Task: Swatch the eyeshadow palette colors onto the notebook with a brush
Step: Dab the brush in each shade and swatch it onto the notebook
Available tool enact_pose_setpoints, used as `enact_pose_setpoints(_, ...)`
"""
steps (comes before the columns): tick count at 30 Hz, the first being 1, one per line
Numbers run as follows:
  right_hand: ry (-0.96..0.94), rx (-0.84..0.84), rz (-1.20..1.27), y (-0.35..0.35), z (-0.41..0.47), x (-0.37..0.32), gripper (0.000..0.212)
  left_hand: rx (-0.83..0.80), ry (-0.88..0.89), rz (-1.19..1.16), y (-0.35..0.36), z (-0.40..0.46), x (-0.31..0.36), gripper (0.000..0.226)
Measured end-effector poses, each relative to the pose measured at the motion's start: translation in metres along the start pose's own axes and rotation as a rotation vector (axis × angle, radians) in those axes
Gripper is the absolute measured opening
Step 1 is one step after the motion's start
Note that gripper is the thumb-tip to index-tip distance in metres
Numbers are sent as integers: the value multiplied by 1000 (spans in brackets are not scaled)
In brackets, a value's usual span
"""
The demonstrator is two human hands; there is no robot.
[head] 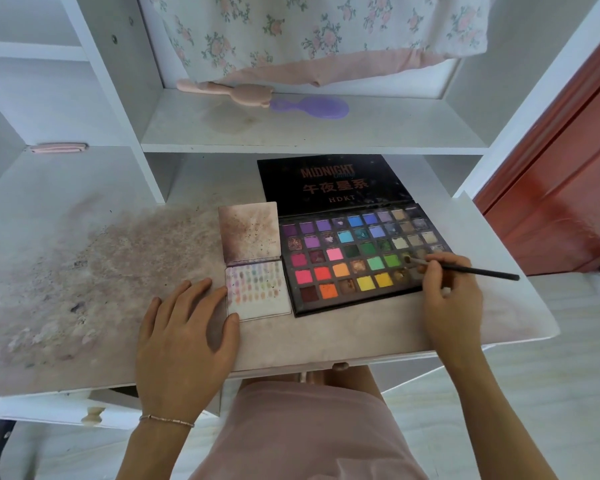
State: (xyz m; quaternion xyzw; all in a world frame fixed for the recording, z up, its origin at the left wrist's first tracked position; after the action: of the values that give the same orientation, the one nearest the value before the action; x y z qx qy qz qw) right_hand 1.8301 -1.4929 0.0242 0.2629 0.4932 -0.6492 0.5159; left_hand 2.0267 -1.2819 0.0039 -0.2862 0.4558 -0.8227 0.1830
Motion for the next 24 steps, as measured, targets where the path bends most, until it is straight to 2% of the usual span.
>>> enact_pose_setpoints(3, 80, 125, -26, -14, 10, 12, 10, 12, -7, -5, 1, 0, 0, 49)
enact_pose_setpoints(7, 102, 210, -86, -23, 16, 20, 10, 17, -12, -7, 0, 0, 2, 50)
enact_pose_setpoints(11, 118, 209, -141, -22, 17, 23, 18, 19, -5, -7, -1, 0, 3, 50)
enact_pose_setpoints(18, 141, 210, -184, -23, 19, 25, 19, 0, -6, -1, -2, 0, 4, 52)
enact_pose_setpoints(24, 164, 183, -167, -23, 18, 23, 12, -5, -13, 1, -2, 0, 3, 53)
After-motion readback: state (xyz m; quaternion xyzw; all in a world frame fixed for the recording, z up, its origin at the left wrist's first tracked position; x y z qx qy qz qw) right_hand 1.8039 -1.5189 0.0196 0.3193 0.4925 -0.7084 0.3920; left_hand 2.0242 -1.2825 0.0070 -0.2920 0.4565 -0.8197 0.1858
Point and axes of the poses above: each hand's wrist, its own z-axis towards the middle knuckle, its own y-axis out of the palm, x = y × z, the point moved 1 cm from there along z, towards the middle knuckle, and after that the axes turned 3 degrees about x, right-handed, at the moved point
